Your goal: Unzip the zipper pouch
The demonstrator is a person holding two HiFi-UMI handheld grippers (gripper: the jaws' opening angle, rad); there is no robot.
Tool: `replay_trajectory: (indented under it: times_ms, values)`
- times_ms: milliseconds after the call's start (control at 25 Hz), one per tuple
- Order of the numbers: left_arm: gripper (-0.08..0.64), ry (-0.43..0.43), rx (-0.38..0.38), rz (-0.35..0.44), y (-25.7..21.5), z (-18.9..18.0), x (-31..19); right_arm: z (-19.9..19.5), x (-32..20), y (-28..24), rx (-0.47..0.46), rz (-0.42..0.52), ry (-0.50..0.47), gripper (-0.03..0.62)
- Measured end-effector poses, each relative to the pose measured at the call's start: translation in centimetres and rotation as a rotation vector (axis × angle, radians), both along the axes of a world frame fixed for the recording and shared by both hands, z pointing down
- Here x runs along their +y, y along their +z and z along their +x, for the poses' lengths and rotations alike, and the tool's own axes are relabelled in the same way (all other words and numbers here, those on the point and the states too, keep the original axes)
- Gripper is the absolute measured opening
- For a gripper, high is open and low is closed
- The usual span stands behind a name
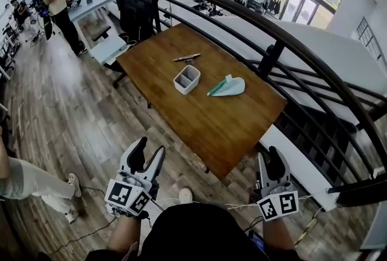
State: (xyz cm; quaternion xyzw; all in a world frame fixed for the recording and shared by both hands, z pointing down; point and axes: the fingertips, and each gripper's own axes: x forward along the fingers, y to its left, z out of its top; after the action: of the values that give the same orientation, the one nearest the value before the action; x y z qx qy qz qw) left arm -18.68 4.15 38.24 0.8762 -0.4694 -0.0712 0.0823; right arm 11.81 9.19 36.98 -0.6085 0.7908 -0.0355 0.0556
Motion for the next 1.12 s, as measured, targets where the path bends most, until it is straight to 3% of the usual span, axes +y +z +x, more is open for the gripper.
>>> replay_trajectory:
  times_ms: [440, 1120]
  values:
    - [0.225, 0.010, 0.003, -0.039, 0.9, 0.2, -2.0, -0.3, -2.6, 1.5, -0.003, -0.061, -0.009, 0.161]
    - [0.225, -0.101, 0.011, -0.060, 0.7, 3.0, -9.0, 2.5, -15.2, 5.0, 0.056, -0.182, -0.152, 0.167]
